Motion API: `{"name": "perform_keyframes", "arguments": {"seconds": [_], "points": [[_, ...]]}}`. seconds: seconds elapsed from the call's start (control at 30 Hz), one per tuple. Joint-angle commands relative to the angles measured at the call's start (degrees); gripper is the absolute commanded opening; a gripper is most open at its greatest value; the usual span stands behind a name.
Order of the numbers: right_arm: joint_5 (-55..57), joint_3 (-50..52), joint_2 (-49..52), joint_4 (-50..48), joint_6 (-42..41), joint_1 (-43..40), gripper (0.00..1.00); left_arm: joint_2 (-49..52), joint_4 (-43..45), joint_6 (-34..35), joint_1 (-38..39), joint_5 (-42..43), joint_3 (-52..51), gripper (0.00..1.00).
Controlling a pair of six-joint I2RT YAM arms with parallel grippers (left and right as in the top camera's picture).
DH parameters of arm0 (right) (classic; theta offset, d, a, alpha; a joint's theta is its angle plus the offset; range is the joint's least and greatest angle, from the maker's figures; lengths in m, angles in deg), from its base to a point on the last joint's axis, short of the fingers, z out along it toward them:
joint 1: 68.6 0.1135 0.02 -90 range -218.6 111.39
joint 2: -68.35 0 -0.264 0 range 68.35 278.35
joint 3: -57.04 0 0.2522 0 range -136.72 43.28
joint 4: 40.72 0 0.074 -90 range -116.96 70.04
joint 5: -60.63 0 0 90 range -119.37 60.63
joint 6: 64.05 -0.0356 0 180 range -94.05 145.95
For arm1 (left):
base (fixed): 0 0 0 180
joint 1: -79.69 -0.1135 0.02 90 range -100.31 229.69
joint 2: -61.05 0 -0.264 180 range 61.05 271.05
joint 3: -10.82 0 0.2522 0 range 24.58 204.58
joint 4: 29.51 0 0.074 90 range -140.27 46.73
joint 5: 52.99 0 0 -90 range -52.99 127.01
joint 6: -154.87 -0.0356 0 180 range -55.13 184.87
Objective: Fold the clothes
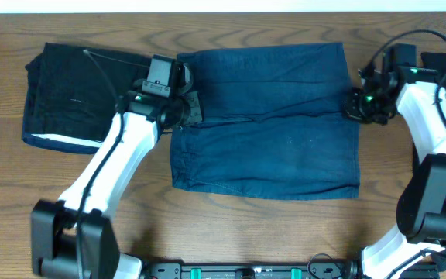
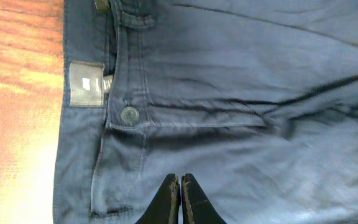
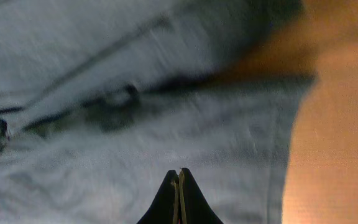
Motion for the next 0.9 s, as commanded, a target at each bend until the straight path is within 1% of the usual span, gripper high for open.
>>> {"name": "perform_keyframes", "arguments": {"seconds": [0.0, 0.17, 0.33, 0.5, 0.67, 0.87], "points": [[4.4, -0.6, 1.9, -4.5, 0.8, 2.4, 0.01, 5.7, 2.6, -2.3, 0.0, -2.1, -0.2, 0.06], [5.0, -0.5, 4.1, -11.3, 1.3, 4.5, 0.01, 13.5, 7.7, -2.7, -0.1, -2.0, -0.1, 0.06], [7.6, -0.5, 6.8, -12.9, 1.3, 5.1, 0.01, 19.5, 10.6, -2.7, -0.1, -2.1, 0.8, 0.06], [12.3, -0.5, 11.9, -15.2, 1.4, 5.1, 0.01, 22.5, 14.3, -2.7, -0.1, -2.1, 0.9, 0.06], [12.3, -0.5, 17.7, -18.3, 2.6, 5.1, 0.01, 25.0, 17.3, -2.7, -0.1, -7.5, 0.9, 0.06], [12.3, -0.5, 22.2, -23.0, 2.6, 5.1, 0.01, 29.7, 22.2, -2.9, -0.5, -8.3, 0.9, 0.06]]}}
